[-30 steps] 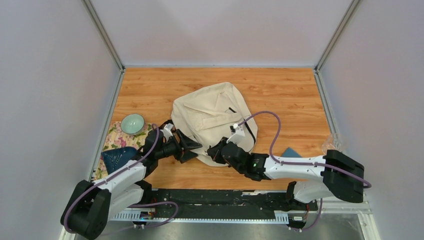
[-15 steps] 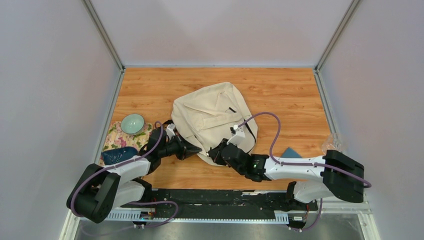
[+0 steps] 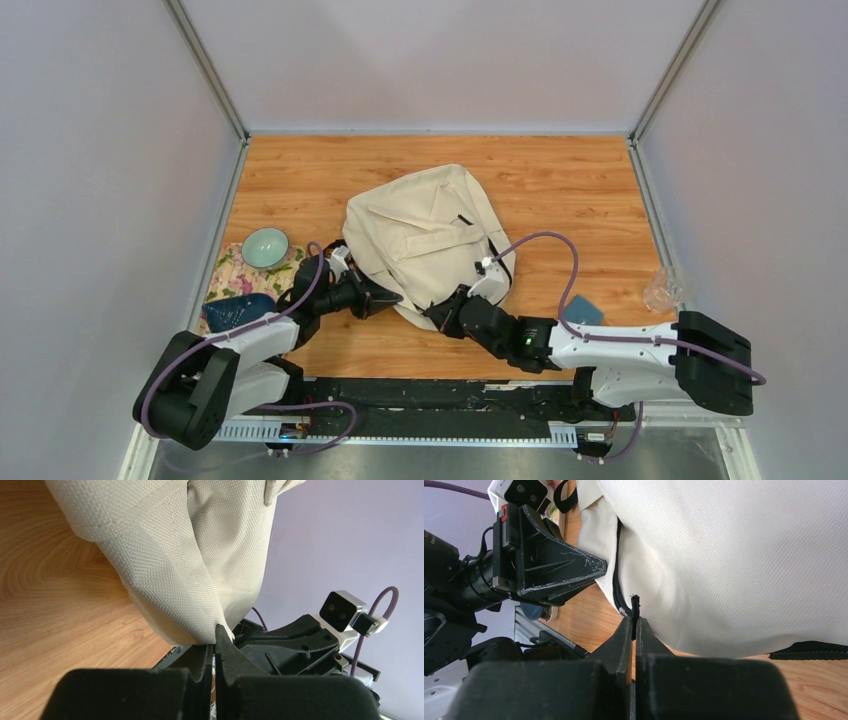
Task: Pack the student bag
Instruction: Zip the student bag at the center of the board.
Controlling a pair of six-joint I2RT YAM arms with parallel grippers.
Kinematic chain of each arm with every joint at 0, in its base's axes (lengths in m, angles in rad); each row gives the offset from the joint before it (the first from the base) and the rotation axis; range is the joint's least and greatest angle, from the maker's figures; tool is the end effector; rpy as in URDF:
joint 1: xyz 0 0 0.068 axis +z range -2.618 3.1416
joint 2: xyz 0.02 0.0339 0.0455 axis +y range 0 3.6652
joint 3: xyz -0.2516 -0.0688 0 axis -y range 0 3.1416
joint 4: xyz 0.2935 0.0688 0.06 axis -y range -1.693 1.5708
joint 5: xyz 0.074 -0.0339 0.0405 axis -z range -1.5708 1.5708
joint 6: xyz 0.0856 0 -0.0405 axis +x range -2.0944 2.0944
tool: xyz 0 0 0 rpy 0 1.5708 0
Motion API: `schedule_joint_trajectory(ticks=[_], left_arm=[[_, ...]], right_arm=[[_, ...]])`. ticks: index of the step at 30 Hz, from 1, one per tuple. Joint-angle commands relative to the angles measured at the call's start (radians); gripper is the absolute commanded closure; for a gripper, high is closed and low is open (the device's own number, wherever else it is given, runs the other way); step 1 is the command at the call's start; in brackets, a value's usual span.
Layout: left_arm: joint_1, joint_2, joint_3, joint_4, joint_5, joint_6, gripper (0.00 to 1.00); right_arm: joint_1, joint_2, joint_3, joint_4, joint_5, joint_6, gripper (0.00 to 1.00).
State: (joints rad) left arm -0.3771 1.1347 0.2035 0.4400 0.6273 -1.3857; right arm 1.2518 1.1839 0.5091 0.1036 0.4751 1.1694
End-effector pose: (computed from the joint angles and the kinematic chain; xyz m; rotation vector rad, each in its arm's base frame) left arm 0.2264 -0.1437 0.0743 -0.7521 2.3291 -1.6065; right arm 0.1369 0.2897 0.1288 0.2002 2.2118 0.9372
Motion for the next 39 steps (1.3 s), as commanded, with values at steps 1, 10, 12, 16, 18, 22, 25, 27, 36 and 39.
schedule_joint_trajectory(ticks=[1,10,12,16,18,22,25,27,36,39], left_arm=[[0.04,-0.032,-0.003,0.072,-0.052,0.007,1.0],[0.075,-0.084,-0.001,0.042,-0.038,0.033,1.0],[0.076,-0.09,-0.001,0.042,-0.035,0.033,1.0],[0.089,-0.111,-0.004,0.039,-0.028,0.033,1.0],[0.093,-0.121,-0.004,0.032,-0.028,0.039,1.0],[0.095,-0.13,-0.001,0.023,-0.017,0.05,1.0],[0.102,-0.139,0.002,0.014,-0.008,0.06,1.0],[0.118,-0.147,0.013,-0.006,0.0,0.083,1.0],[0.19,-0.178,0.077,-0.211,0.04,0.241,1.0],[0.19,-0.167,0.144,-0.361,0.051,0.365,0.6]], right_arm=[[0.024,-0.038,-0.014,-0.076,0.022,-0.013,1.0],[0.029,-0.158,-0.064,-0.24,0.115,0.004,1.0],[0.029,-0.176,-0.069,-0.268,0.126,0.003,1.0],[0.029,-0.201,-0.084,-0.317,0.154,0.015,1.0],[0.028,-0.222,-0.107,-0.315,0.157,0.026,1.0],[0.029,-0.234,-0.109,-0.32,0.163,0.027,1.0],[0.028,-0.236,-0.107,-0.349,0.192,0.042,1.0],[0.028,-0.251,-0.113,-0.381,0.209,0.058,1.0],[0.026,-0.345,-0.192,-0.39,0.238,0.099,1.0],[0.028,-0.348,-0.182,-0.364,0.227,0.064,1.0]])
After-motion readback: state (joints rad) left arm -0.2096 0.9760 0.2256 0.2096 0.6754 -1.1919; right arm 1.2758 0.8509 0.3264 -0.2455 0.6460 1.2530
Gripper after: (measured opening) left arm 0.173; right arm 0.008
